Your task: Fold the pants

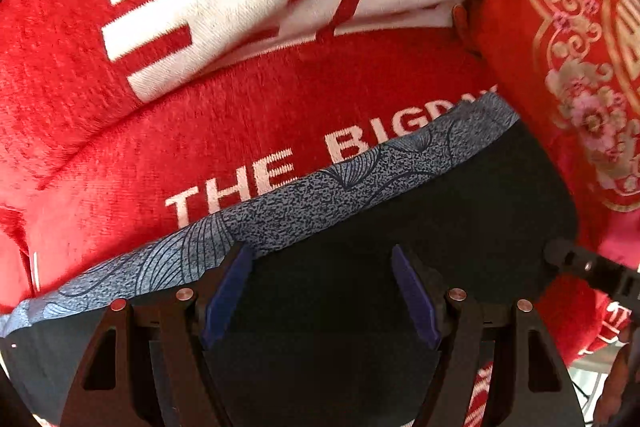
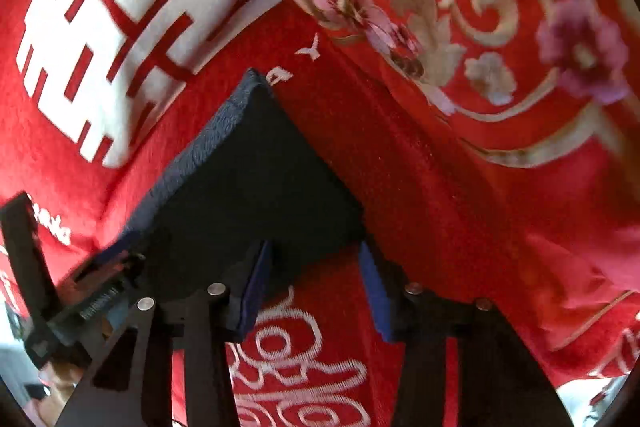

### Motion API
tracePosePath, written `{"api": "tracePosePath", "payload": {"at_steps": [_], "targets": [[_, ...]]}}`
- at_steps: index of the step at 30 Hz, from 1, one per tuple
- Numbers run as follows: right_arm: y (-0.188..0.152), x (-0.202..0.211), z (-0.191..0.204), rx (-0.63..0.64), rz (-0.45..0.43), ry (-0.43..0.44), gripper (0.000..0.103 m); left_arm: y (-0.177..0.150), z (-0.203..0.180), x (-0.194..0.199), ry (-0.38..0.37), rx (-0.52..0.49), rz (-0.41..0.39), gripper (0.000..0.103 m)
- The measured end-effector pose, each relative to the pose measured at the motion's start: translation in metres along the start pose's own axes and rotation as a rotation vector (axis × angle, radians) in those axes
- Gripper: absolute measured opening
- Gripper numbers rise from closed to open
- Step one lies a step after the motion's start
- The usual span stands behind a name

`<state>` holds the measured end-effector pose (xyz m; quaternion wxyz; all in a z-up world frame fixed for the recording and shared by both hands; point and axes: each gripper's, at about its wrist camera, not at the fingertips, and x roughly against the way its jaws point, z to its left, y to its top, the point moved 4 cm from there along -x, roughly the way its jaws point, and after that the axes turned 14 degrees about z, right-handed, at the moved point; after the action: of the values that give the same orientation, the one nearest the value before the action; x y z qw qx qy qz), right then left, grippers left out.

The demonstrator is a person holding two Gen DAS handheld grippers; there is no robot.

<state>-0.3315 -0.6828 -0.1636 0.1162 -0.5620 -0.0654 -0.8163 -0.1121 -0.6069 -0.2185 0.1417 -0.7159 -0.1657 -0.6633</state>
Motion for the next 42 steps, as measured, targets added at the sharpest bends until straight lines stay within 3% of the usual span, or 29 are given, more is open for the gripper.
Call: {"api": "tracePosePath", "payload": {"at_steps": [2,4,8,10,12,13,17,19,23,27,31,34,37,42], "targets": [[0.007,-0.005,0.000,-0.023,-0.015,0.019,0.041,0.002,0.001,-0.001,0.007,0.008,0.003,0.073],[0.012,0.001,0.003,-0.030,-0.044,0.005,0.026,0.004,0.003,0.004,0.004,0.019,0.004,0.073],[0.015,0.024,0.025,0.110,-0.115,-0.028,0.023,0.011,0.007,0.005,0.023,0.033,0.001,0.073],[0.018,0.006,0.017,0.102,-0.035,-0.091,0.025,0.013,0.007,-0.007,0.045,0.031,0.029,0.081],[0.019,-0.007,0.003,0.033,0.028,-0.106,0.043,0.016,0.006,-0.014,0.075,0.044,0.009,0.092],[0.019,-0.005,0.001,0.007,0.016,-0.105,0.044,0.017,0.008,-0.014,0.064,0.055,0.010,0.092],[0.010,0.038,0.021,0.095,-0.151,-0.145,0.044,0.018,0.019,-0.006,0.045,0.091,-0.002,0.092],[0.017,0.044,0.043,0.189,-0.176,-0.137,0.044,0.019,0.030,0.000,0.051,0.113,-0.019,0.092],[0.053,0.014,0.078,0.284,-0.098,-0.090,0.044,0.028,0.041,-0.009,0.046,0.163,0.010,0.092],[0.077,-0.025,0.087,0.332,-0.025,-0.123,0.042,0.038,0.044,-0.018,0.039,0.179,-0.007,0.092],[0.095,-0.047,0.096,0.352,-0.038,-0.132,0.041,0.048,0.061,-0.023,0.021,0.215,-0.011,0.099],[0.098,-0.044,0.097,0.318,-0.035,-0.129,0.043,0.049,0.077,-0.016,0.003,0.276,0.004,0.099],[0.091,-0.031,0.098,0.300,-0.026,-0.115,0.045,0.035,0.094,0.004,0.038,0.282,-0.031,0.099],[0.055,-0.015,0.098,0.344,-0.002,-0.123,0.054,-0.022,0.130,0.027,0.112,0.322,-0.040,0.099]]}}
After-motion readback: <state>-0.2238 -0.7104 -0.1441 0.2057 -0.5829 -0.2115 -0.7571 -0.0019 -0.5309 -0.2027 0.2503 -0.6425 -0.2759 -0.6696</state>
